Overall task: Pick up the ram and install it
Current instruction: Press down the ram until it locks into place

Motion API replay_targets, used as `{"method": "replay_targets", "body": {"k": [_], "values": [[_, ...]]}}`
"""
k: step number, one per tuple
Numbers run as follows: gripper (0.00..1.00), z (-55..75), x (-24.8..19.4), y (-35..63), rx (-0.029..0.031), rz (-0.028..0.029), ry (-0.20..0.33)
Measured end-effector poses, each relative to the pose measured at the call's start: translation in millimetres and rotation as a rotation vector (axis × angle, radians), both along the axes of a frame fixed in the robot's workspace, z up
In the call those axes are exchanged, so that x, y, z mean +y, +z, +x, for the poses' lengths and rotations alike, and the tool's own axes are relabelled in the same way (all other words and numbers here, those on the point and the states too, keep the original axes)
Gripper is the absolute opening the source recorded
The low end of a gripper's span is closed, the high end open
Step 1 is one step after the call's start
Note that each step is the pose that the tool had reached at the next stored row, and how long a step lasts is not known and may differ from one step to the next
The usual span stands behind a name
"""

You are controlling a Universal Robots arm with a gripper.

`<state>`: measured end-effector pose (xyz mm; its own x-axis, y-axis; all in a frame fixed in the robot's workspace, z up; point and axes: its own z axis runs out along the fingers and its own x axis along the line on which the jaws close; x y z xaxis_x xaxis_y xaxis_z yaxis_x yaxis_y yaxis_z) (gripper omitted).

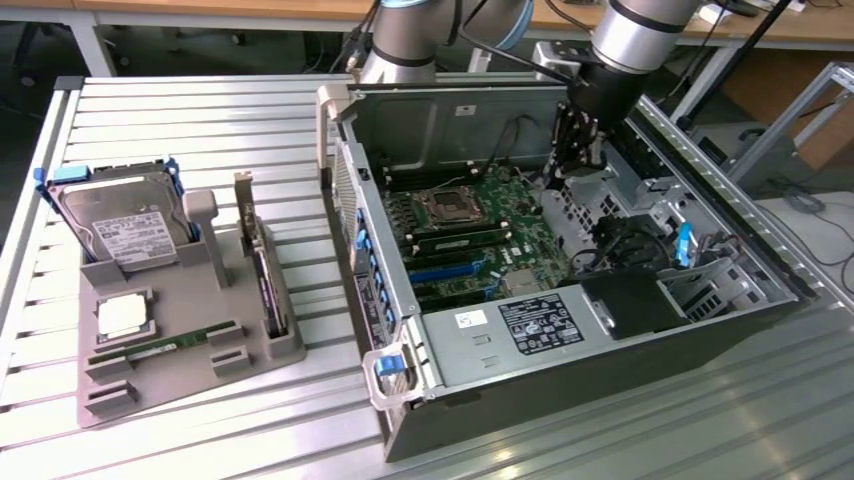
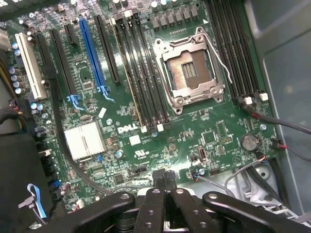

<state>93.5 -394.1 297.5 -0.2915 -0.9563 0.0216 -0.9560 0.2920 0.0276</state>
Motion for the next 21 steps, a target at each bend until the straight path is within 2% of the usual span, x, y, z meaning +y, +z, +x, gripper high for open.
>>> {"method": "replay_targets", "body": {"k": [11, 21], "values": [[0.11, 0.2, 0.0, 0.0, 0.0, -0.0004, -0.079], [0.11, 0.5, 0.0, -0.2, -0.0003, -0.0083, -0.199]]}}
